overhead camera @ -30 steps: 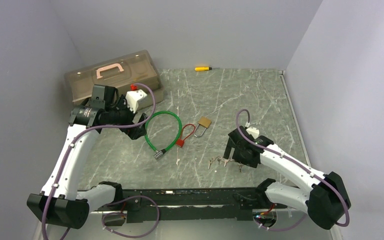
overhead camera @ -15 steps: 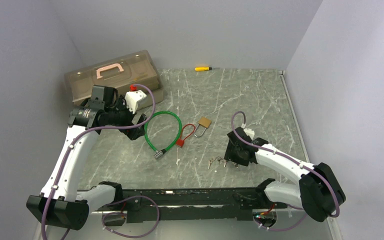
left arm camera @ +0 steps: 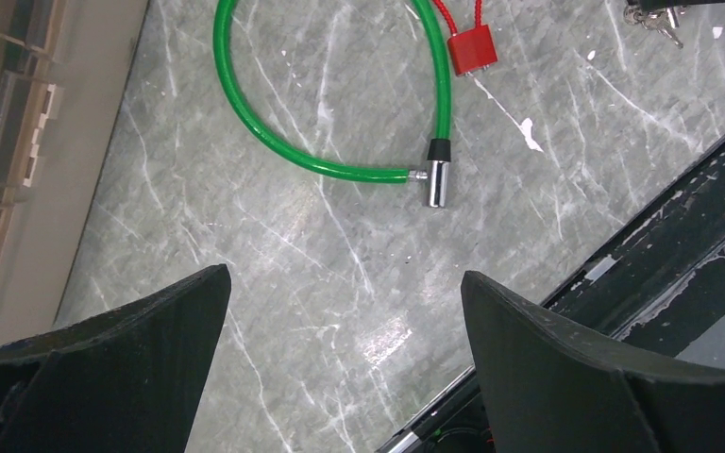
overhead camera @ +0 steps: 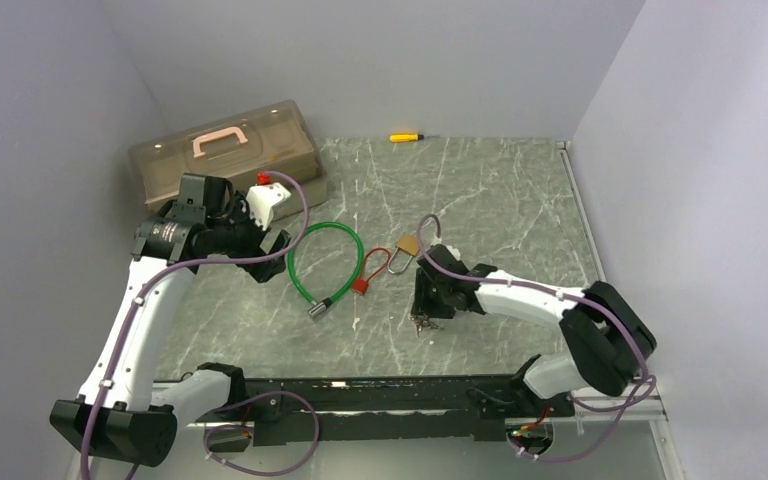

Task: Unlock with the key
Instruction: Move the key to the center of the board, then pick up the key from the center of the board.

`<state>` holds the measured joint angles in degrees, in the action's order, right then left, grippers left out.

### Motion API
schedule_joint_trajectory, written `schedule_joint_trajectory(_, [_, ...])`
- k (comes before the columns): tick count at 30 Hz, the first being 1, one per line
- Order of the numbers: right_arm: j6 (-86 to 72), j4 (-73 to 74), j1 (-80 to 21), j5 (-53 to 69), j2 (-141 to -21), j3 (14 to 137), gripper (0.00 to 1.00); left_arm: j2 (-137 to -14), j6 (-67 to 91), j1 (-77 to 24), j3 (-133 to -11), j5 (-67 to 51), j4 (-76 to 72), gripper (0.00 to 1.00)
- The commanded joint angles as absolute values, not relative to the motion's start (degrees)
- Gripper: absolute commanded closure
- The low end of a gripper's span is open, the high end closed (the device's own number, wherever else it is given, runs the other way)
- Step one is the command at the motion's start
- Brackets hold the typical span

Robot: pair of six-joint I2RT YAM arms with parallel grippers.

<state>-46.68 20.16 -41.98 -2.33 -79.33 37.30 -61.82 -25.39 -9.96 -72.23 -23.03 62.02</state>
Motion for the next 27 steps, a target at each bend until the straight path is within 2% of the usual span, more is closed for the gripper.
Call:
schedule_joint_trajectory(1, [-44.3,20.8,-42.6,-1.6,-85.6,40.8,0.54,-60.4,-26.8,-10.2,-72.9,-21.5,62.1,0.01])
schedule_joint_trajectory(6, [-40.7,22.5,-42.4,-3.6,-91.1,50.5,0.54,-60.4,-26.9,-10.2,-71.9,-20.9,61.5,0.01])
schedule_joint_trajectory(10, [-38.0,25.9,-42.4,-5.9,-89.7,54.1,0.49,-61.3,-26.8,-10.2,-72.3,-20.9,61.6,0.01])
schedule_joint_trajectory(15, [-38.6,29.2,-42.8,-7.8,-80.9,48.2,0.42,-61.6,-27.0,-10.2,-72.8,-21.1,61.9,0.01])
schedule_joint_trajectory(20, [-42.7,28.5,-43.4,-5.0,-73.1,38.1,0.42,-61.9,-26.9,-10.2,-73.9,-21.9,62.5,0.01])
schedule_joint_trajectory(27, [-43.1,25.6,-44.1,-4.5,-75.1,35.7,0.42,-62.1,-26.4,-10.3,-74.8,-22.4,63.0,0.01])
